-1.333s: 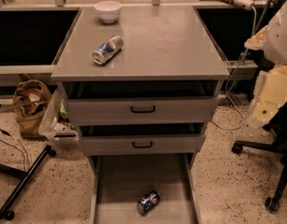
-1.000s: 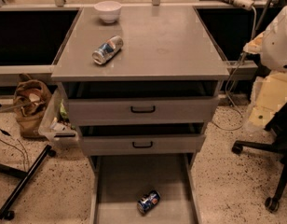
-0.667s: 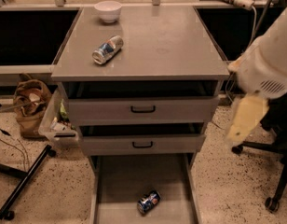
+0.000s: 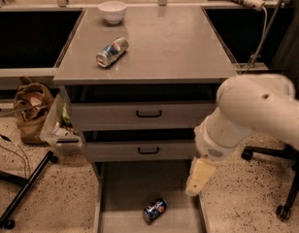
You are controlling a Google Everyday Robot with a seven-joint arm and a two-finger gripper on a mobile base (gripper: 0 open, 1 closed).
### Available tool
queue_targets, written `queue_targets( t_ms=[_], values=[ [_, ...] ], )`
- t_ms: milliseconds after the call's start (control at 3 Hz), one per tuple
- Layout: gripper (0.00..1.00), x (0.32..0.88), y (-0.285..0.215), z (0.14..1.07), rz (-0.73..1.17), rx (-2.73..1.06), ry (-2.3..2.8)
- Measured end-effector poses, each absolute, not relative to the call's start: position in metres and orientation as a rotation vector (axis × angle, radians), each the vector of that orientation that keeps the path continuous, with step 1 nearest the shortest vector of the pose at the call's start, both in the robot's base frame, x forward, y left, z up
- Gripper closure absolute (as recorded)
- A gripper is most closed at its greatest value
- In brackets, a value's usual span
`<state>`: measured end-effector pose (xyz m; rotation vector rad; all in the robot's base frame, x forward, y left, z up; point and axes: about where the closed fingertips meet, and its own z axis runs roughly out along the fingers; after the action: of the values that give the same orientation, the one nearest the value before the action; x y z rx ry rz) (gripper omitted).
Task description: Pick pepsi can from bottom drawer and place on counter
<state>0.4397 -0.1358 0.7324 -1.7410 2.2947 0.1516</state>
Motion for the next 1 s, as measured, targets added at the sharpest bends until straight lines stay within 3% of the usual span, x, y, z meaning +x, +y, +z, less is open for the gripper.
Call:
queue_targets(
  t_ms=[333, 1000],
  values=[
    [0.00, 0.425, -0.116, 0.660, 0.355, -1.708, 2.319],
    [0.00, 0.423, -0.113, 0.648, 0.403, -1.693, 2.330]
  ],
)
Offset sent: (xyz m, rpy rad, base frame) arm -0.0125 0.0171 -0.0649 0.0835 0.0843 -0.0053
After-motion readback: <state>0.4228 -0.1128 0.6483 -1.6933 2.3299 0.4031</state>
